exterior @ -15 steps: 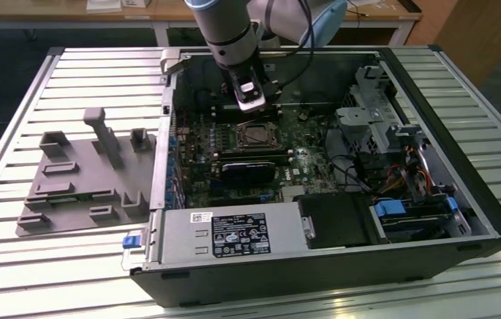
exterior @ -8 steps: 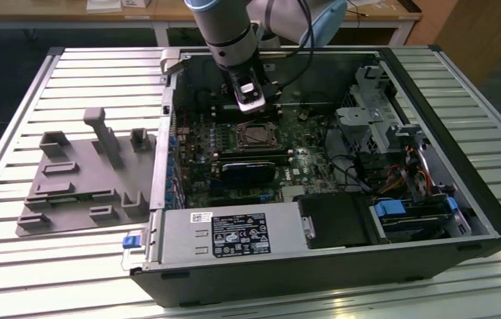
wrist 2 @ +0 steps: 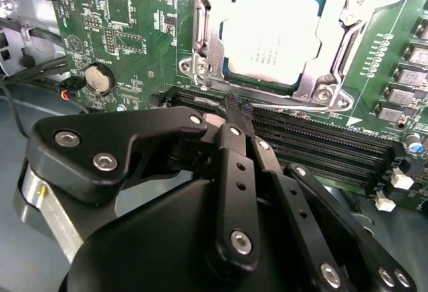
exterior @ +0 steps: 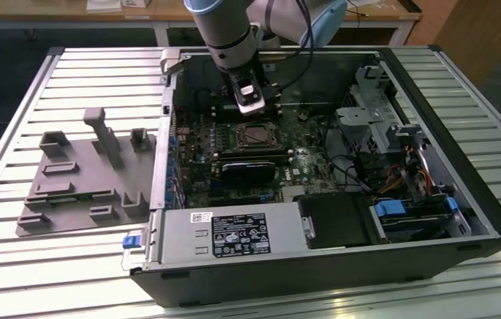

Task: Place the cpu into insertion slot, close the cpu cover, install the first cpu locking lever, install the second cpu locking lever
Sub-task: 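Install the first cpu locking lever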

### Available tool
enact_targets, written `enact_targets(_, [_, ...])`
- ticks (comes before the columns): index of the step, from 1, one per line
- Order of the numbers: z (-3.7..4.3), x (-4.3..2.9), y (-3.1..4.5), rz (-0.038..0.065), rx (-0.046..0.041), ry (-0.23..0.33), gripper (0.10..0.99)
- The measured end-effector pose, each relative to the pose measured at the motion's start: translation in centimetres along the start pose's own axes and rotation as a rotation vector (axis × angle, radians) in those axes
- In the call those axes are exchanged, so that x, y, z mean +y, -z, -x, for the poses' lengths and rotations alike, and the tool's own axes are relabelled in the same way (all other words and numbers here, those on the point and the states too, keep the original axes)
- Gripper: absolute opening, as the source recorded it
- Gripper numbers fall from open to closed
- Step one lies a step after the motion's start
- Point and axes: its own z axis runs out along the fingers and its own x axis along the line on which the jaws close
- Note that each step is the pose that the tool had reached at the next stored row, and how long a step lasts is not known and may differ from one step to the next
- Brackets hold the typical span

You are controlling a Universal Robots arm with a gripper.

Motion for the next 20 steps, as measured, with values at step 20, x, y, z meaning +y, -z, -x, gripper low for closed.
enact_targets(20, [-0.18,-0.07,-0.56,-0.013,-0.0063,0.005,0.102])
